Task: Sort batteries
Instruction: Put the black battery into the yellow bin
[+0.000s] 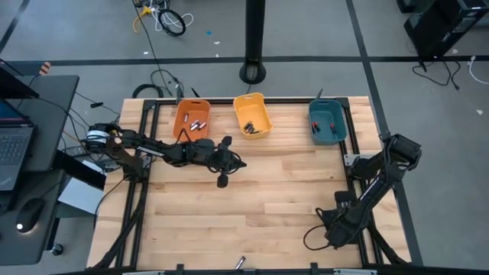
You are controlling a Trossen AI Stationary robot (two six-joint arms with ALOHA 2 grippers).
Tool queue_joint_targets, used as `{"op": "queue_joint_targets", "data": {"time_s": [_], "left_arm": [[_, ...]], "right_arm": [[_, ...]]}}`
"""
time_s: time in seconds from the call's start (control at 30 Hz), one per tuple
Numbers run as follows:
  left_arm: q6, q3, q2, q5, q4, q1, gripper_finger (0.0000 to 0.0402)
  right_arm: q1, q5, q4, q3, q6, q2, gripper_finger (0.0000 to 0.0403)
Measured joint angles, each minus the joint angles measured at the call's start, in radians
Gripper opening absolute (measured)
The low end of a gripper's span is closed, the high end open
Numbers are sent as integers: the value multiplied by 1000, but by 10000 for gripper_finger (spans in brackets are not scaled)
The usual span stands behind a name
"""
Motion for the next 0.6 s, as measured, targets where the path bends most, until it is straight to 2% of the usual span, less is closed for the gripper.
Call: {"op": "queue_joint_targets", "data": {"time_s": [0.27,0.47,0.6], "left_arm": [[1,0,0,0,0,0,16],[2,0,0,0,0,0,16],[5,0,0,0,0,0,16]], "right_arm": [[-70,14,-28,21,79,-49,226],[-121,-48,-19,22,303,-146,228],[-134,-25,231,1,553,-218,227]]}}
